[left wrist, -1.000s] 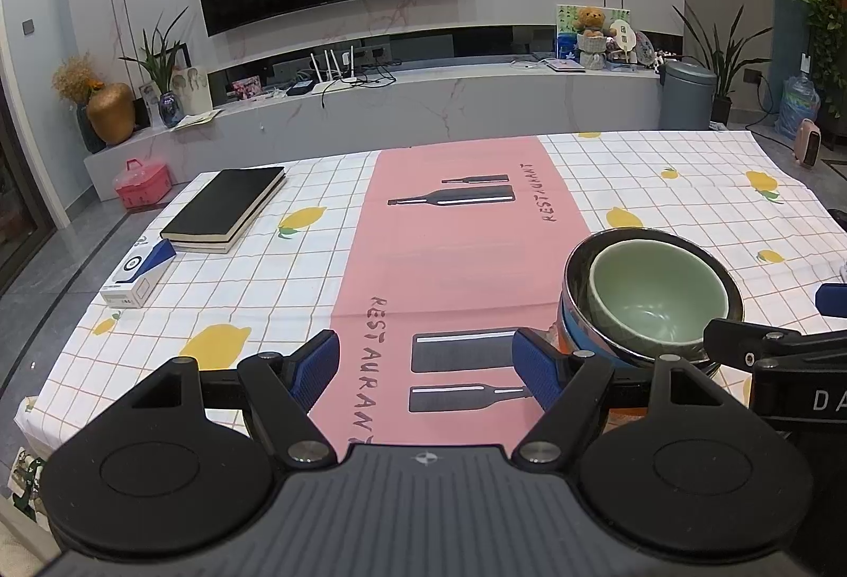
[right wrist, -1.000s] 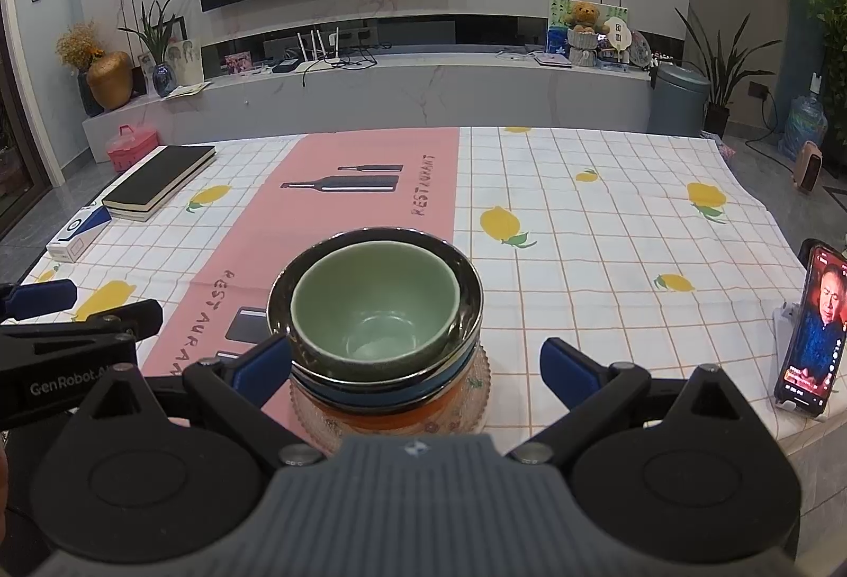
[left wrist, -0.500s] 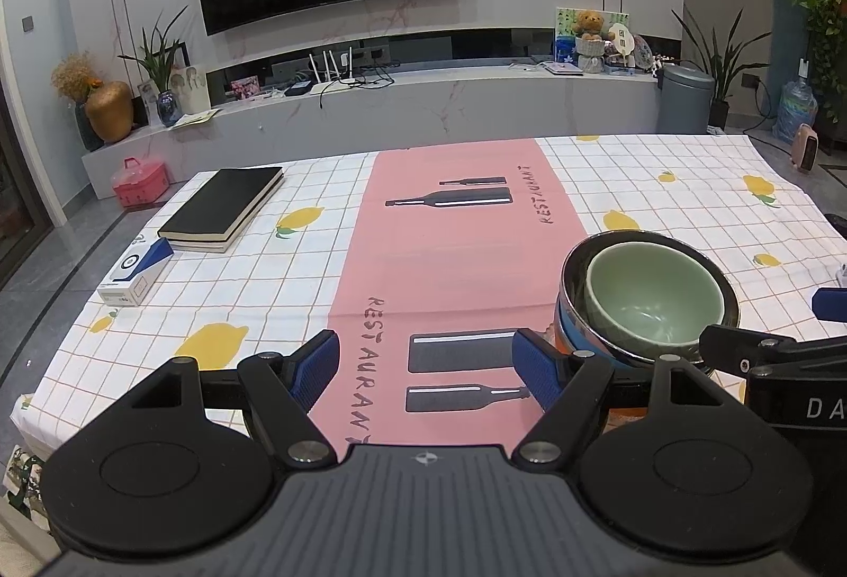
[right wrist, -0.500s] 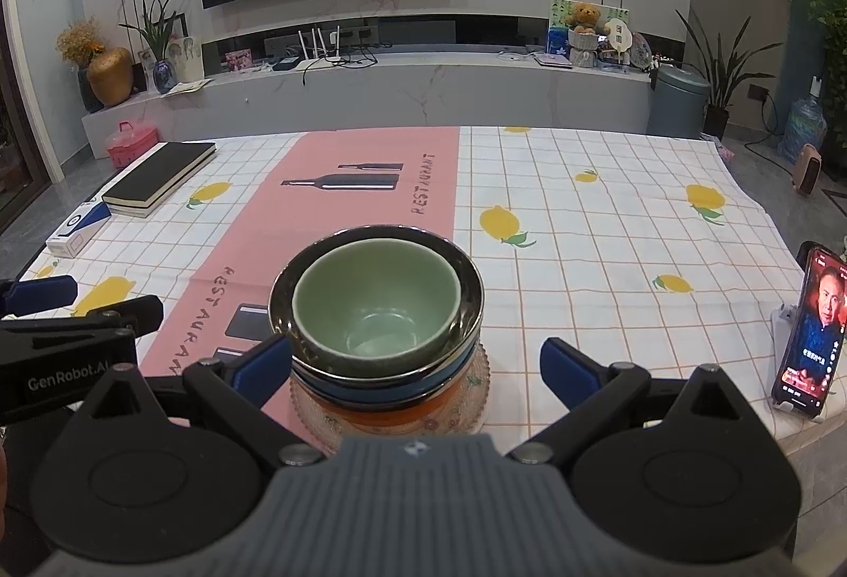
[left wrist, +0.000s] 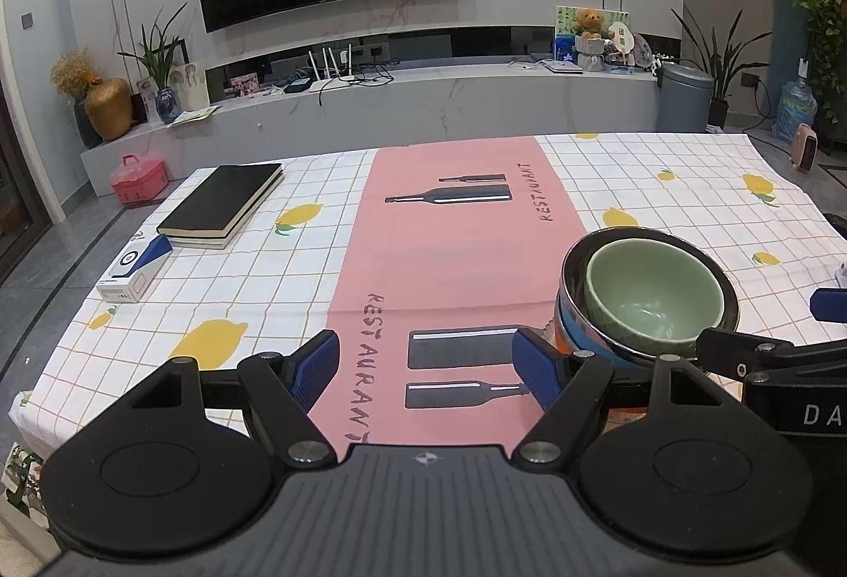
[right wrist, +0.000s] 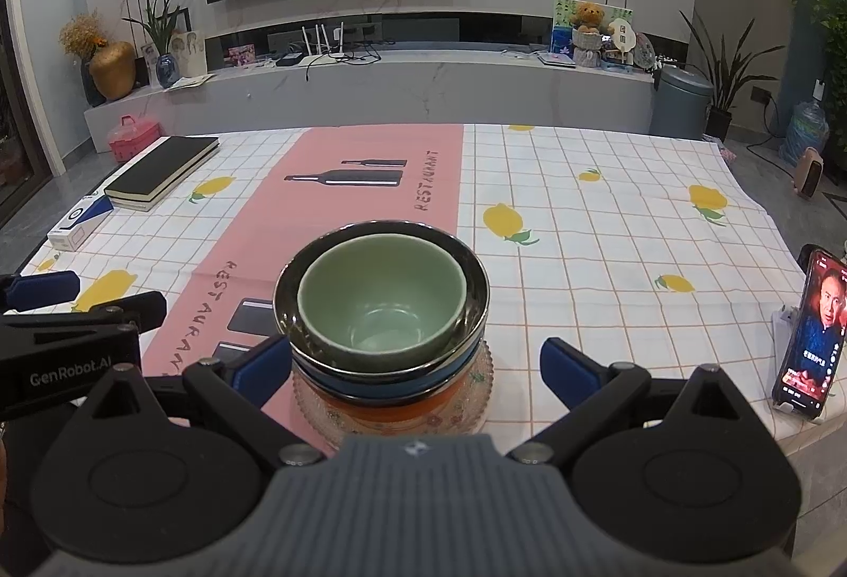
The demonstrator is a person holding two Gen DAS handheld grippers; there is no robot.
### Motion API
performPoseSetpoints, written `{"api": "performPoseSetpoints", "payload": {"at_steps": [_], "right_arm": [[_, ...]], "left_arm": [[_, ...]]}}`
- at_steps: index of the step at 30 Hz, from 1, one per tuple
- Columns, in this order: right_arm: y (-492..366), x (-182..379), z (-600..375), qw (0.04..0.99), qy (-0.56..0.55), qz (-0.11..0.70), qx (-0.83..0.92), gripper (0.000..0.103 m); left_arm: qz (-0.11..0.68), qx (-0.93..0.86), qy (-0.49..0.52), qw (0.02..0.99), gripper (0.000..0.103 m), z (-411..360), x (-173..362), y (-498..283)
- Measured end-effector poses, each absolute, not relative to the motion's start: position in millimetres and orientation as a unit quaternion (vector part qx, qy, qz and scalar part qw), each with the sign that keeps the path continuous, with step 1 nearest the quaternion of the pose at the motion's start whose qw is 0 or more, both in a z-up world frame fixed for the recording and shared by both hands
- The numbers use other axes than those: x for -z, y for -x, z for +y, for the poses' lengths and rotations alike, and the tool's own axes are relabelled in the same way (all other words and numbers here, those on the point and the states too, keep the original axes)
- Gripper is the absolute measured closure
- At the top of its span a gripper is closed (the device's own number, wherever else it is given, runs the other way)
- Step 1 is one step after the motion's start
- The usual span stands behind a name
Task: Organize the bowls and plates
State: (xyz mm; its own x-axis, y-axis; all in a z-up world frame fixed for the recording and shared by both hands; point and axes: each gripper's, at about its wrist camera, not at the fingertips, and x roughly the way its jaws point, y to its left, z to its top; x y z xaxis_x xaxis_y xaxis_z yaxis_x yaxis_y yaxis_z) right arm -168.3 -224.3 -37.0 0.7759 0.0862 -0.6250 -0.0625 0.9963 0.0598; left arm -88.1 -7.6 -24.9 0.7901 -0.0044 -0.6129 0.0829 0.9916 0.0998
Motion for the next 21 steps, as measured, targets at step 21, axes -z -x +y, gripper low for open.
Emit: {"api": "performPoseSetpoints", "payload": {"at_steps": [21], "right_arm": [[168.0, 40.8, -222.2, 0.94, -0.016, 0.339, -0.038, 0.005]], "left_arm": [[0.328, 0.024, -0.056, 0.943, 0.016, -5.9, 29.1, 88.1]]}}
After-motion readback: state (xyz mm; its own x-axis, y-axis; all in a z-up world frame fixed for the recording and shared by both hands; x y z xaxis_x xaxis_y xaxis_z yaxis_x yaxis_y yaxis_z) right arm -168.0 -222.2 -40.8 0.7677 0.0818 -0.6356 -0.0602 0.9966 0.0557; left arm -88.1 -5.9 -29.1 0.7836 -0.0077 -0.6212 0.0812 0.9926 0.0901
